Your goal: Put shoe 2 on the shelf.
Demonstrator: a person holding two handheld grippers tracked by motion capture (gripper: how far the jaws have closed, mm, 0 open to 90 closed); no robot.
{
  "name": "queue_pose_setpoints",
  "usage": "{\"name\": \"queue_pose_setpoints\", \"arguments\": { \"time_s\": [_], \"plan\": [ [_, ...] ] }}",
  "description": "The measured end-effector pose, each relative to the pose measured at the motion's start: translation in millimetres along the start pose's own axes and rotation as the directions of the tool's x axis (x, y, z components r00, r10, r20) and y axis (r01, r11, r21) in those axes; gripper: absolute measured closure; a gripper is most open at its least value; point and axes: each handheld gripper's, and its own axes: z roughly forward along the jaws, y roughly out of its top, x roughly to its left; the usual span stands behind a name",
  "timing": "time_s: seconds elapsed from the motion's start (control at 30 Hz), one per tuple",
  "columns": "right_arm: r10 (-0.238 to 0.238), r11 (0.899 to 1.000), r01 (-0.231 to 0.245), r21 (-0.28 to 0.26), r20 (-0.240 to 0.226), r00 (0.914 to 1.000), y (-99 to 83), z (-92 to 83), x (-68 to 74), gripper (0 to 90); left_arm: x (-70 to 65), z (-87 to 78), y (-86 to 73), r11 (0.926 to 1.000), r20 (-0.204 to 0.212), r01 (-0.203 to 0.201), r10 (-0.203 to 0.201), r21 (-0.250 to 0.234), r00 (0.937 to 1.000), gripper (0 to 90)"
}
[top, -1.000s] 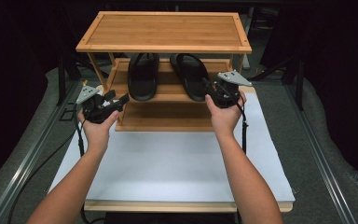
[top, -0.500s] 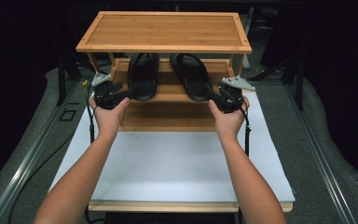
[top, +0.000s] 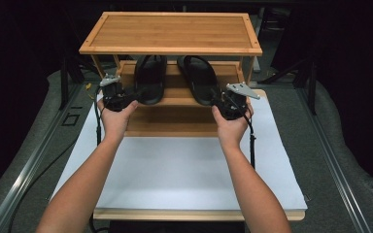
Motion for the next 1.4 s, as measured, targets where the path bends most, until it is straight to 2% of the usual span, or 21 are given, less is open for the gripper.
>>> {"name": "queue_pose_setpoints", "arguments": {
  "time_s": [0.27,0.3,0.33,0.4,0.53,0.73,1.03,1.4],
  "plan": [
    [0.010,1.000,-0.009,-0.012,0.036,0.9993,-1.7,7.5,11.6,51.0,-9.5,1.2,1.0,0.9999,0.029,-0.006,0.005,0.016,0.9996,41.0],
    [0.013,1.000,-0.013,-0.012,0.008,0.9999,-1.8,8.1,11.6,50.9,-9.8,1.7,1.0,0.9998,0.034,-0.004,0.004,0.018,0.9994,41.0],
    [0.016,1.000,-0.016,-0.012,0.006,0.9998,-1.8,8.4,12.3,50.8,-9.5,2.0,1.1,0.9997,0.039,-0.010,0.009,0.021,0.9992,41.1],
    [0.018,1.000,-0.018,-0.012,0.029,0.9994,-2.0,9.0,14.4,50.1,-9.5,2.7,1.2,0.9997,0.047,-0.012,0.011,0.022,0.9988,41.2],
    [0.023,1.000,-0.023,-0.013,0.024,0.9994,-2.5,10.2,17.2,49.5,-8.0,3.0,1.8,0.9995,0.067,-0.009,0.007,0.032,0.9977,41.6],
    [0.027,1.000,-0.027,-0.014,0.029,0.9992,-2.5,10.6,19.0,49.3,-10.0,4.3,3.6,0.9984,0.128,-0.010,0.003,0.056,0.9917,43.5],
    [0.016,1.000,-0.016,-0.006,-0.007,0.9999,-3.0,9.2,26.0,46.6,-12.5,7.8,4.1,0.9984,0.133,-0.017,0.009,0.054,0.9911,43.8],
    [0.018,1.000,-0.017,0.002,-0.035,0.9992,-3.6,7.9,35.8,44.1,-14.4,11.9,5.7,0.9983,0.133,-0.007,-0.001,0.058,0.9911,44.5]
  ]
}}
